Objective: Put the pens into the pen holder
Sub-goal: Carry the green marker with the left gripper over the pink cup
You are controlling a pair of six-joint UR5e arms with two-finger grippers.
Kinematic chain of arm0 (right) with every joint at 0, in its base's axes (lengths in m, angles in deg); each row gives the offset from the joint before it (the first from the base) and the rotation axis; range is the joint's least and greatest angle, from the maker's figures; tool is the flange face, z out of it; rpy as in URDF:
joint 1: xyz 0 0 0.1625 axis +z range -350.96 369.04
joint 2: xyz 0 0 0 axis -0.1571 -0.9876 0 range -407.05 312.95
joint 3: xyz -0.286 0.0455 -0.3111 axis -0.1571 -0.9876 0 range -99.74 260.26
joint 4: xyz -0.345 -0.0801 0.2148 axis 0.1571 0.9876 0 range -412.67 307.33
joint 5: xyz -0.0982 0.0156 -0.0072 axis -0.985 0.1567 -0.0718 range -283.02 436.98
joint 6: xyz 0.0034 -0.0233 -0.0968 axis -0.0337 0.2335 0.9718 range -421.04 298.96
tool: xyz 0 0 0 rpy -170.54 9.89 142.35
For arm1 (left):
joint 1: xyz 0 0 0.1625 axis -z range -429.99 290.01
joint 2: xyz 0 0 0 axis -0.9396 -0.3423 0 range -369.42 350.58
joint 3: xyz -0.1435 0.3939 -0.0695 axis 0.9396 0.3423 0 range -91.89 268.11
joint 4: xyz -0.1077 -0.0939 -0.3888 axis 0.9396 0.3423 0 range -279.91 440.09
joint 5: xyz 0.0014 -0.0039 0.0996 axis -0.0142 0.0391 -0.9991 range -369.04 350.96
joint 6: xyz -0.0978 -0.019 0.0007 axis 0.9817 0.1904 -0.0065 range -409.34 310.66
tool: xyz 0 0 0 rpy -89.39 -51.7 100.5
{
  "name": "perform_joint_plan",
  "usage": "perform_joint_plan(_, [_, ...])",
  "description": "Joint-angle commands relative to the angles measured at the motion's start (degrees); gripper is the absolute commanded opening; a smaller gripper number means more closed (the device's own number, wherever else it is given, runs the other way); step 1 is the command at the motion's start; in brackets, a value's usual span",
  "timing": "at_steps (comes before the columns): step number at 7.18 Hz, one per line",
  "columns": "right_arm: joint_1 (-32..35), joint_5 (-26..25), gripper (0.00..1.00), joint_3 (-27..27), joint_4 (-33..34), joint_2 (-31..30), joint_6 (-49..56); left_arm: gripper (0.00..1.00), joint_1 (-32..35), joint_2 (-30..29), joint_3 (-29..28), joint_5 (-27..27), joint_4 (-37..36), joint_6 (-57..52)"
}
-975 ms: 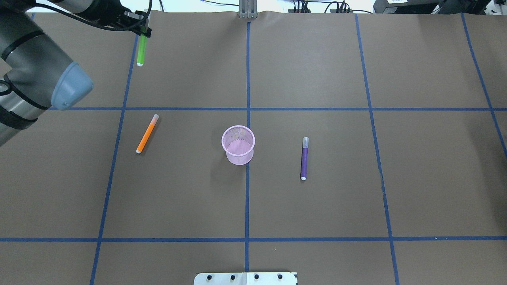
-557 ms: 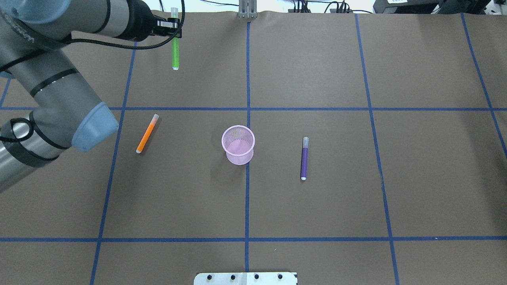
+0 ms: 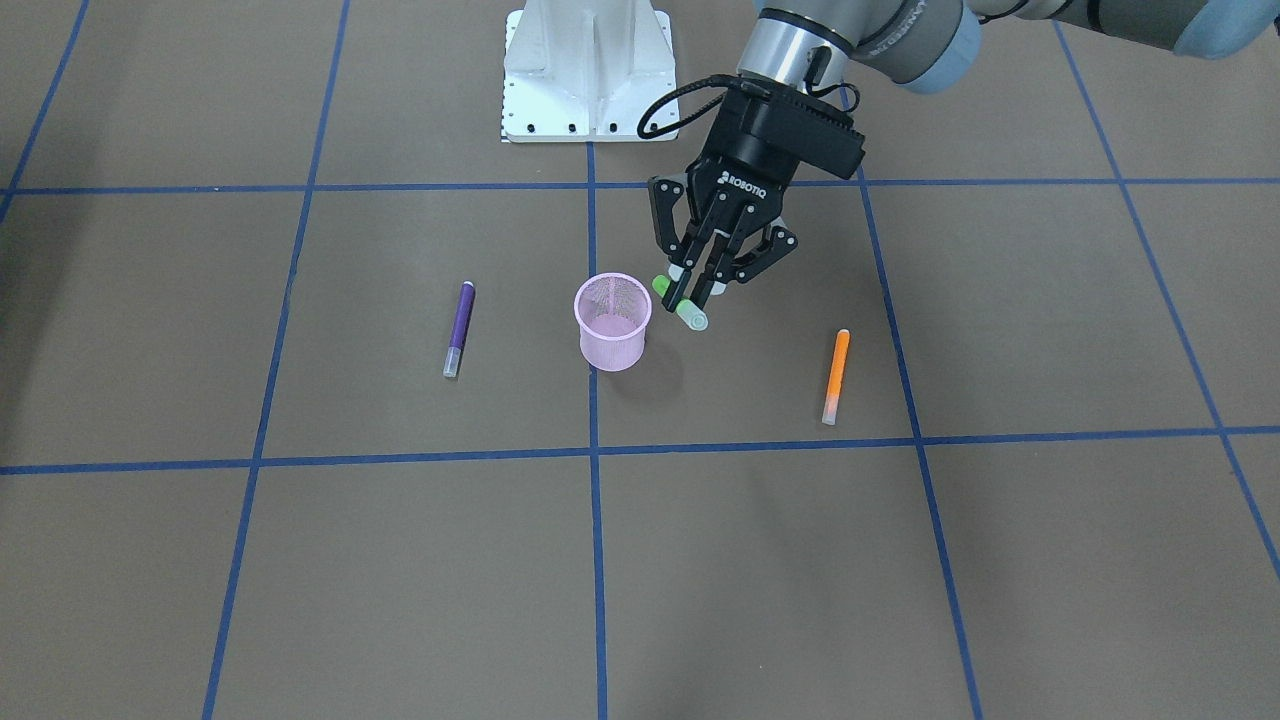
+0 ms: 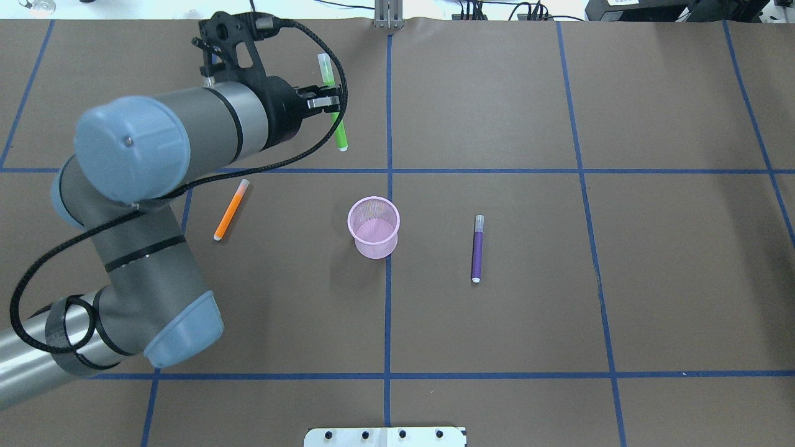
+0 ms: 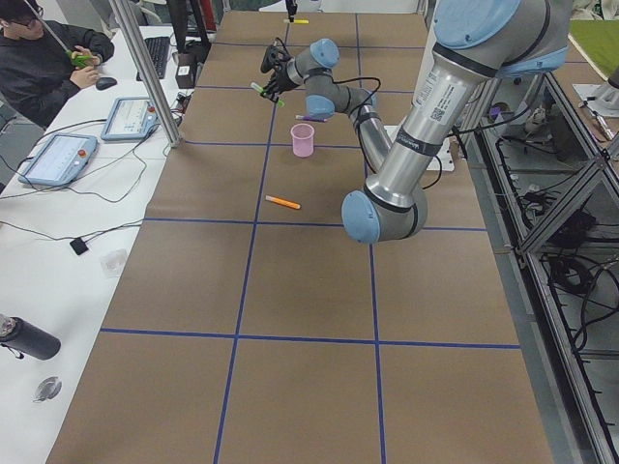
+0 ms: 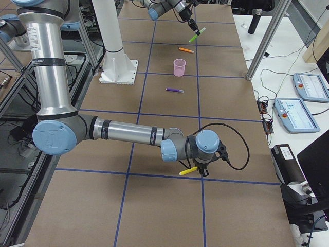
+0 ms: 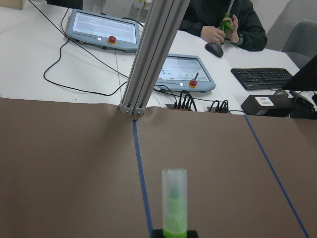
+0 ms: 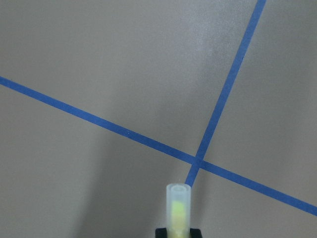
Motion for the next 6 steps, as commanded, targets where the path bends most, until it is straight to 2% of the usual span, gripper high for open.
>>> perform_joint_plan(1, [0.0, 0.1, 0.0, 2.6, -0.1, -0.3, -4.2, 0.0, -5.9, 4.9, -0.6, -6.5, 9.5, 2.7])
perform_joint_plan(2, [0.0, 0.2, 0.0, 4.3, 0.0, -0.8, -6.1, 0.0, -8.1, 7.1, -1.1, -8.6, 12.6, 2.5])
perform_joint_plan(6, [-0.1, 0.5, 0.0, 6.0, 0.1, -0.7, -7.9, 0.0, -10.0, 4.4, -7.8, -9.4, 14.4, 2.3])
